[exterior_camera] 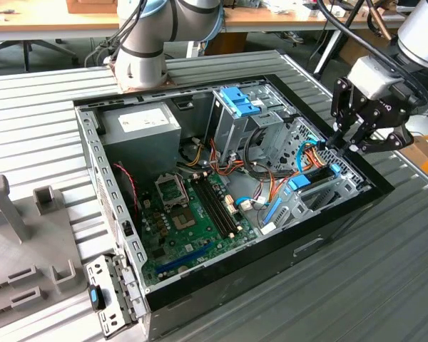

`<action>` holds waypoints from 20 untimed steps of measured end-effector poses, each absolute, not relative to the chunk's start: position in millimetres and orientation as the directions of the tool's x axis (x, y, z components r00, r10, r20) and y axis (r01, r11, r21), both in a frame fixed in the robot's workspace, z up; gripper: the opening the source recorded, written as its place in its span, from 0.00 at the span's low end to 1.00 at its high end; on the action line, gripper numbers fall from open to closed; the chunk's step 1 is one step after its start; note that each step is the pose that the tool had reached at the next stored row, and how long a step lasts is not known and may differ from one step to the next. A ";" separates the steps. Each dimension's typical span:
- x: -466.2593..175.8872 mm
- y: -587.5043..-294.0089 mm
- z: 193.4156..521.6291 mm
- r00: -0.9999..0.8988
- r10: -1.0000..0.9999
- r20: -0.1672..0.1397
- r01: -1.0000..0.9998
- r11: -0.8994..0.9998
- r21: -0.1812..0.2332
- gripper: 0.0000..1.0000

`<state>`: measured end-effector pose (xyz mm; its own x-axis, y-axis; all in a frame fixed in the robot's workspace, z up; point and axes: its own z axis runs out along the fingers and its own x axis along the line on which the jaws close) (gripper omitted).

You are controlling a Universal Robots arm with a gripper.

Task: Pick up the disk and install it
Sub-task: 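Insert the disk into the insertion slot, then insert the first disk wire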

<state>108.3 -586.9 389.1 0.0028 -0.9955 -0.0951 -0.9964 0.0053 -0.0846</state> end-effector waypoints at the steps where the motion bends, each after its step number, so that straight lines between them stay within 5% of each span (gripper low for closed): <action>1: 108.3 -586.9 389.1 0.003 -0.995 -0.095 -0.996 0.005 -0.085 0.31; 20: 108.3 -586.7 391.6 0.003 -0.996 -0.093 -0.996 0.005 -0.085 0.31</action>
